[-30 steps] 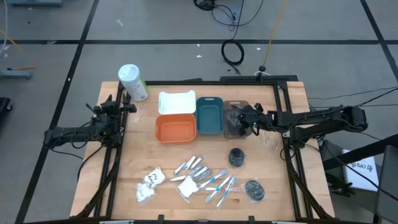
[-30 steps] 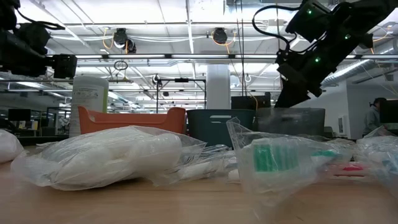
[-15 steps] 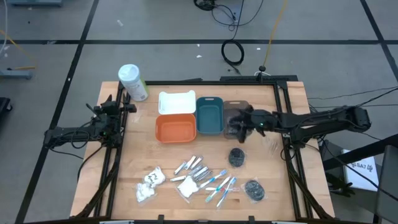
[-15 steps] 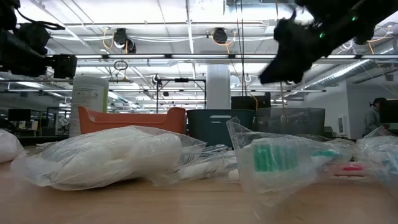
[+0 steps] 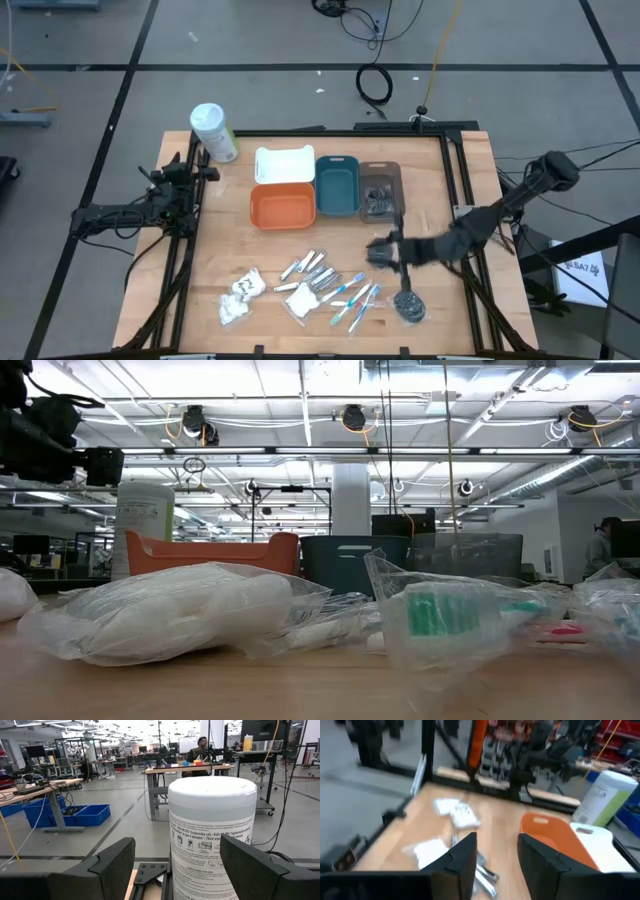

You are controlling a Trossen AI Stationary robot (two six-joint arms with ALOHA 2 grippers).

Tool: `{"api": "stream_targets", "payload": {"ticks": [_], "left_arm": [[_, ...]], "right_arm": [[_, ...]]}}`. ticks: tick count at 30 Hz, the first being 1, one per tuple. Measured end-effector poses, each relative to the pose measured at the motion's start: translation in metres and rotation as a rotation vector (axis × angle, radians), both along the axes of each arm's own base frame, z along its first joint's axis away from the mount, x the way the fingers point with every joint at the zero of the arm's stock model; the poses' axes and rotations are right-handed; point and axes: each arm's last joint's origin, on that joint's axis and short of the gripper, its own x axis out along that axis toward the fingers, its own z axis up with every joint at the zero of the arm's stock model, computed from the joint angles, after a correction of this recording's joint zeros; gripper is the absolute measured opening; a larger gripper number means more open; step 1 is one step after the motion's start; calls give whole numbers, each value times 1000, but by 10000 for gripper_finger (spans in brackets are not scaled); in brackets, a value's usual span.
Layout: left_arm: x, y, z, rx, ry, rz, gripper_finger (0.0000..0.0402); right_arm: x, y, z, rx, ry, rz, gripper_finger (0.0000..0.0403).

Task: Pick & Place Travel size toiletries
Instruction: Put the black hairbrush into the transparent black bin

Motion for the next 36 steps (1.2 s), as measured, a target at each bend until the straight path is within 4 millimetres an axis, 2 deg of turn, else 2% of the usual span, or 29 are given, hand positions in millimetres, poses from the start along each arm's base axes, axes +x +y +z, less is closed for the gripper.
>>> {"api": "stream_targets", "payload": {"ticks": [3,5,9,13,23,31,36], "left_arm": [[0,0,0,0,0,0,285],[0,0,0,0,0,0,285],[0,0,0,0,0,0,285],[0,0,0,0,0,0,285],[0,0,0,0,0,0,285],[0,0,0,0,0,0,285],[0,0,0,0,0,1,285]], "right_arm": [[13,21,8,-49,119,-3,168],[23,30,5,-68,221,-19,195],[34,34,-29,-103,450,-107,247],[39,31,-62,-58,552,-206,271],[28,24,-115,42,660,-356,254],[10,12,-140,113,700,-460,242],[5,10,-150,191,732,-437,235]]}}
